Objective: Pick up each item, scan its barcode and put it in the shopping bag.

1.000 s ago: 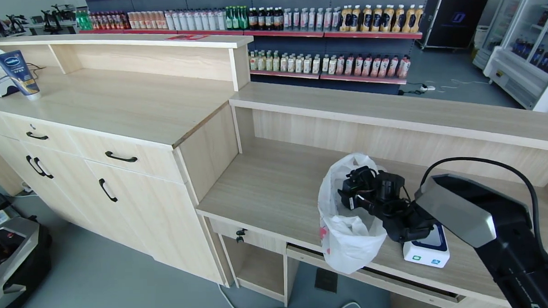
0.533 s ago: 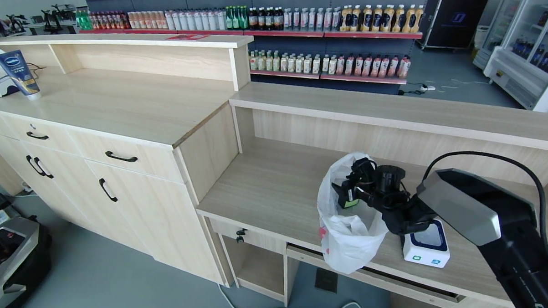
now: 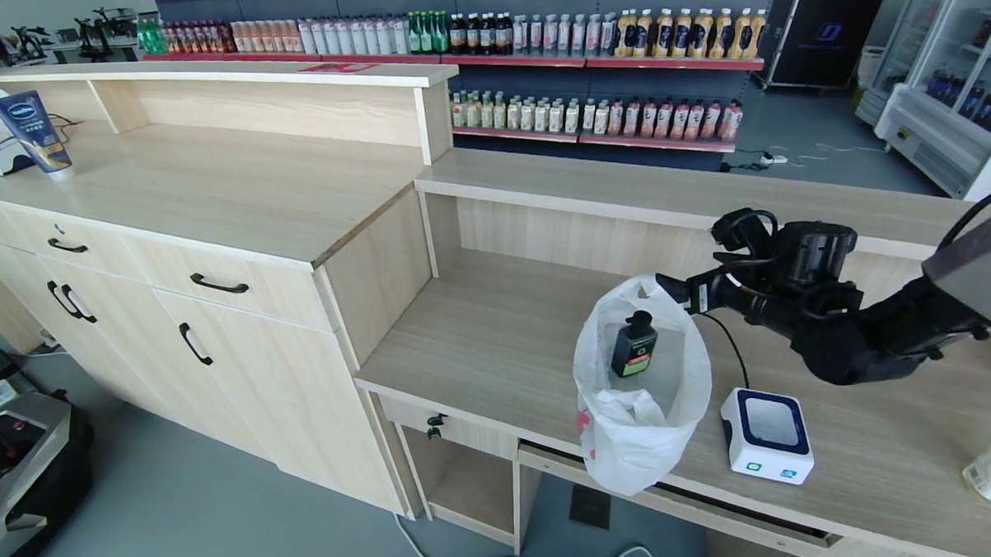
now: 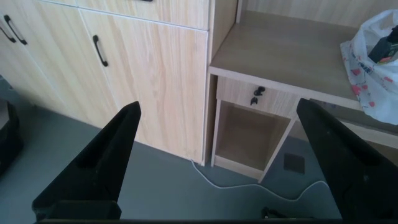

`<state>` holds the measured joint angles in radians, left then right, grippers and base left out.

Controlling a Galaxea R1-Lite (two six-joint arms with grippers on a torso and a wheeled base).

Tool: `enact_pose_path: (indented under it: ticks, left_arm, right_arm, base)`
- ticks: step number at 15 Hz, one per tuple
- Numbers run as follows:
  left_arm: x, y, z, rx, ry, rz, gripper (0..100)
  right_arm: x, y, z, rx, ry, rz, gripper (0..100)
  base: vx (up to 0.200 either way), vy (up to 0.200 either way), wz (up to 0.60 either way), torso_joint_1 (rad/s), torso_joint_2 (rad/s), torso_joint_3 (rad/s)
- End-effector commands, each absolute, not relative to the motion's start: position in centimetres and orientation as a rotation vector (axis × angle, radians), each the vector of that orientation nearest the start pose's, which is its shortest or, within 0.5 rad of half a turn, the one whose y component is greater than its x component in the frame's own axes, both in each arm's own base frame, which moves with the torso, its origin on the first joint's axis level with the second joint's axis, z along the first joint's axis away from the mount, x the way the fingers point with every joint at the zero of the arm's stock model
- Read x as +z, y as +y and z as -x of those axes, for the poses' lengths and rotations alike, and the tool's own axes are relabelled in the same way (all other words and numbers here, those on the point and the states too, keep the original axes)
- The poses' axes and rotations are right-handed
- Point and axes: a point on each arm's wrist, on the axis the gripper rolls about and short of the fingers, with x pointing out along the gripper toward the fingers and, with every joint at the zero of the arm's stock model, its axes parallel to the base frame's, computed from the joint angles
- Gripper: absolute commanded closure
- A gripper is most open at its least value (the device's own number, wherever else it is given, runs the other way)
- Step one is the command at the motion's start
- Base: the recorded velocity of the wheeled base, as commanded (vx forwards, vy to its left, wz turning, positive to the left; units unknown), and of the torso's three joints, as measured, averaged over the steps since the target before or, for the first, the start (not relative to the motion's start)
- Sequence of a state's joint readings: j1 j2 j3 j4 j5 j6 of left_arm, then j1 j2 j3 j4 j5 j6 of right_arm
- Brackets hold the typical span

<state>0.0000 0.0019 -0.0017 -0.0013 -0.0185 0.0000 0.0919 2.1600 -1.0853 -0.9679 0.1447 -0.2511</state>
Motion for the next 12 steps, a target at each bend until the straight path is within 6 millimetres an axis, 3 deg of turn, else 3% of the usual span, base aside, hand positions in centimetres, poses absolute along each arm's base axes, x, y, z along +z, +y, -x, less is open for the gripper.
enact_pose_path:
  ticks: [1, 3, 5, 9, 12]
  left_arm:
    - [7.6, 0.0, 2.3, -0.018, -0.002, 0.0, 0]
    - [7.6, 0.0, 2.3, -0.018, -0.002, 0.0, 0]
    - [7.6, 0.0, 2.3, -0.018, -0.002, 0.0, 0]
    - [7.6, 0.0, 2.3, -0.018, -0.002, 0.0, 0]
    - [7.6, 0.0, 2.3, -0.018, -0.002, 0.0, 0]
  right_arm:
    - [18.3, -1.9, -30.5, 0.077, 0.075, 0.397, 0]
    - [19.0, -5.1, -27.8, -0.046, 0.14, 0.419, 0]
    - [18.4, -8.0, -26.2, -0.225, 0.232, 0.406, 0]
    - [13.9, -13.5, -24.0, -0.446, 0.44, 0.345, 0]
    - [9.4, -16.6, -25.6, -0.47, 0.471, 0.214, 0]
  base:
    - [0.0, 0.0, -0.6, 0.007, 0.0, 0.002]
    - [0.0, 0.0, -0.6, -0.002, 0.0, 0.002]
    - [0.0, 0.0, -0.6, 0.007, 0.0, 0.007]
    - [0.0, 0.0, -0.6, 0.001, 0.0, 0.005]
    - [0.0, 0.0, 0.0, 0.0, 0.0, 0.0]
